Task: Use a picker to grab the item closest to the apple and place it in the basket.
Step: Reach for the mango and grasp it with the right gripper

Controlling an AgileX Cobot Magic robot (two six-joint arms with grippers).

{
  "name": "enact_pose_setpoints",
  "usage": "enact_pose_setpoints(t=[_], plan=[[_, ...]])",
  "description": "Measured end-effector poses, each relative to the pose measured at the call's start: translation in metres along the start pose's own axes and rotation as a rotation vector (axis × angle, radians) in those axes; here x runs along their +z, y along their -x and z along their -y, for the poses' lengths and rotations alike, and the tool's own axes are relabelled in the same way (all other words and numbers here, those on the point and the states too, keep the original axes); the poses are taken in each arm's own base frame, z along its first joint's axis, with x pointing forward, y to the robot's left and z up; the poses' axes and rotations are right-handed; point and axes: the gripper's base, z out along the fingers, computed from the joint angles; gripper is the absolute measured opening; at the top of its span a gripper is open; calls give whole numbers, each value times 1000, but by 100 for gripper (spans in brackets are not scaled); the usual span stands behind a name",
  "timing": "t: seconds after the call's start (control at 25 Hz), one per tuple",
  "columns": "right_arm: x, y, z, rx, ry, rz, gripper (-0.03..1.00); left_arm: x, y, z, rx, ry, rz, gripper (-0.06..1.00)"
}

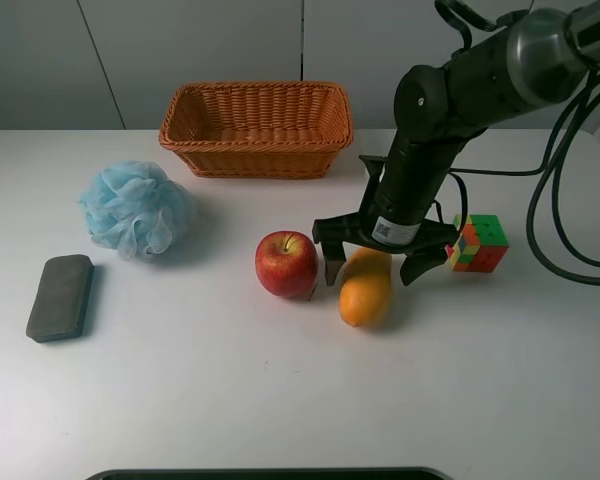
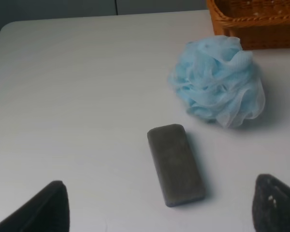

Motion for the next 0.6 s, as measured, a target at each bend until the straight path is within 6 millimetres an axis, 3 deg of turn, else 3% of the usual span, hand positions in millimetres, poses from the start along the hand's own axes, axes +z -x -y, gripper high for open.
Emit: enact_pose_setpoints(t=[0.48,0.6], plan=[[14,1,2,8,-25,-28,70,0,0,0,0,0,0,73],[14,1,2,7,-25,-26,58,0,0,0,0,0,0,73]])
